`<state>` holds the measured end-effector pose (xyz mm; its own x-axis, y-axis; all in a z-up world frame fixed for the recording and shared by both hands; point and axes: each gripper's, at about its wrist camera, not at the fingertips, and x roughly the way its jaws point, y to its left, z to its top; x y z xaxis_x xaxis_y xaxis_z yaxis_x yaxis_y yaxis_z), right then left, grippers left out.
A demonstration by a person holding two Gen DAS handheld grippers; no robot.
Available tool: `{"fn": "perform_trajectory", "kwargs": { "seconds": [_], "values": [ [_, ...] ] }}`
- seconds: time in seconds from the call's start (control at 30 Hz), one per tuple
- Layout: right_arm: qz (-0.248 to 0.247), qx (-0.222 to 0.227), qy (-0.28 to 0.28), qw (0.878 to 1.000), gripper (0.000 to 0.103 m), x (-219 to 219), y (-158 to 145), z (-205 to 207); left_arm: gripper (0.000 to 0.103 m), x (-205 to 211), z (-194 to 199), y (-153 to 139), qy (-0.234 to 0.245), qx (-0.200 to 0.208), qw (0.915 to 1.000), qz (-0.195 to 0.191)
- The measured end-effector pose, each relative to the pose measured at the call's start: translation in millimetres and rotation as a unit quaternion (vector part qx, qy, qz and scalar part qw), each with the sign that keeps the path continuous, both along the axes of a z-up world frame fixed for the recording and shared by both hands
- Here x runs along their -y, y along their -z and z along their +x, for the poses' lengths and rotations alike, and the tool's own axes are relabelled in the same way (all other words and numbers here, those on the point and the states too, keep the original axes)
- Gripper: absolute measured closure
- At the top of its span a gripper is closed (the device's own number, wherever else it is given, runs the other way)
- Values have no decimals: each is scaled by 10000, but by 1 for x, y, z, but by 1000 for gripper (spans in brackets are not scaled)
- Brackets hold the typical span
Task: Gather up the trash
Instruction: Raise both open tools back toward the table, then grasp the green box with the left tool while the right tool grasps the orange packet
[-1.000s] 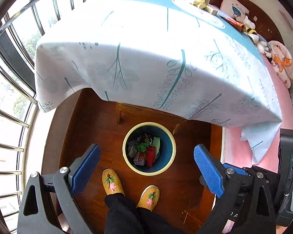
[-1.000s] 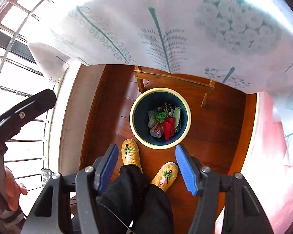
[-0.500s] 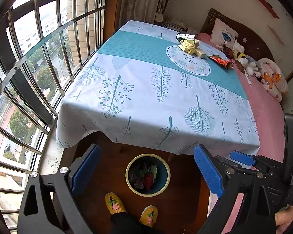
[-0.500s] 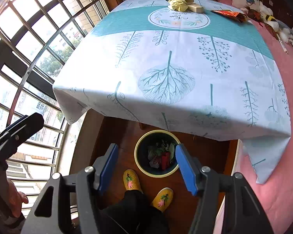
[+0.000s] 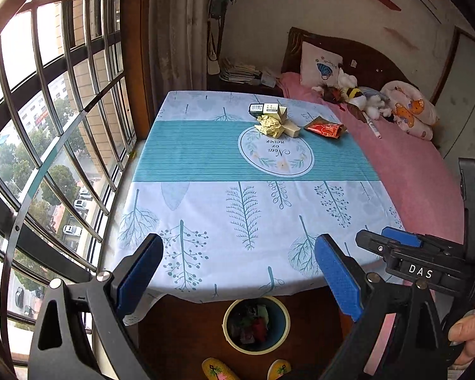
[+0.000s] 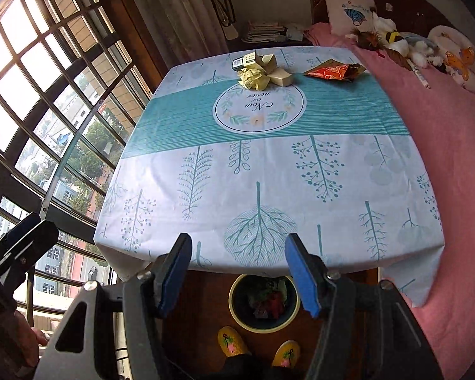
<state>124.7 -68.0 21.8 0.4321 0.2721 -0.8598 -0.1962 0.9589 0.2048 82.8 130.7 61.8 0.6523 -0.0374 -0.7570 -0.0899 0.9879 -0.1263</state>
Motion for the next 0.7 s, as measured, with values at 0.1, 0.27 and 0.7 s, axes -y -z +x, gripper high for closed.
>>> {"fn": "perform_trajectory", "kwargs": {
  "seconds": [0.1,0.27,0.7],
  "values": [
    [52,124,146,9998,42,4,-11,9,8,3,11,-10,170,98,9996,186],
    [43,387,288,9988,42,21,-21,35,8,9,33,-20,270,194,9990,304],
    [475,-212,402,9978,42,107,27,192,8,59,170,7,-112,-354,9986,368]
  ]
}}
